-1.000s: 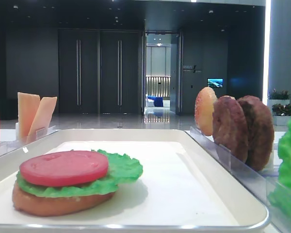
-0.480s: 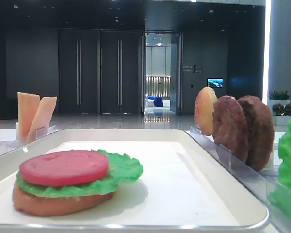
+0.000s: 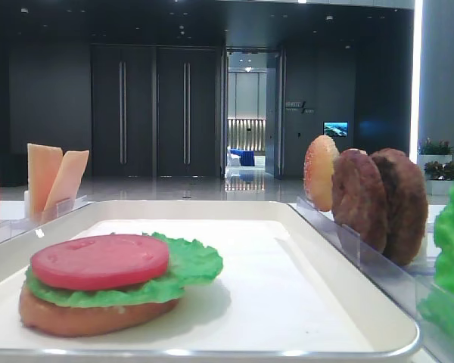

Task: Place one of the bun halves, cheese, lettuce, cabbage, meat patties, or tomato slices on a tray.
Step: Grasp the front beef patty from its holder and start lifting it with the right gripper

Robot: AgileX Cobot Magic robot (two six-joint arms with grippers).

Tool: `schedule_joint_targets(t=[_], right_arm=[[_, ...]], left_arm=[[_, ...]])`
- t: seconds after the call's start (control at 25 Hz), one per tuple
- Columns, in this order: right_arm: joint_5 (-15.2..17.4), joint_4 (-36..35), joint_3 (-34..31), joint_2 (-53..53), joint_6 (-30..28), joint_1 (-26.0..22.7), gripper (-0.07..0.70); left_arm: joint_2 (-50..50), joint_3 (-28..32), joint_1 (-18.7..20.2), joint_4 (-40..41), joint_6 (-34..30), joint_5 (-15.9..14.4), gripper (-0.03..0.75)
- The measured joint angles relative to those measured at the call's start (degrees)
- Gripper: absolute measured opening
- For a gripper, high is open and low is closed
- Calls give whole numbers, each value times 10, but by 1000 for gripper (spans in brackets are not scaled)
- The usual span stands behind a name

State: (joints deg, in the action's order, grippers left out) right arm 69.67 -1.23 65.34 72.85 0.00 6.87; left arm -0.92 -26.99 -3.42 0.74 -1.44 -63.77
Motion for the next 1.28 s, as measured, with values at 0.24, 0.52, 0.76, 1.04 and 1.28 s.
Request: schedule_joint_targets(t=[0.24,0.52,0.76,1.04,1.28], right_arm=[[1,-3,9,30,-6,0,329],[3,-57,14,30,-23,1,368],[3,-60,14,30,0,27,393],[3,-60,16,37,59,104,394],[3,-59,46,95,97,169,394]], left_arm=[[0,0,0,0,0,0,391],[0,0,0,0,0,0,391],[0,0,0,0,0,0,391],[0,0,0,0,0,0,391],[0,0,0,0,0,0,391]])
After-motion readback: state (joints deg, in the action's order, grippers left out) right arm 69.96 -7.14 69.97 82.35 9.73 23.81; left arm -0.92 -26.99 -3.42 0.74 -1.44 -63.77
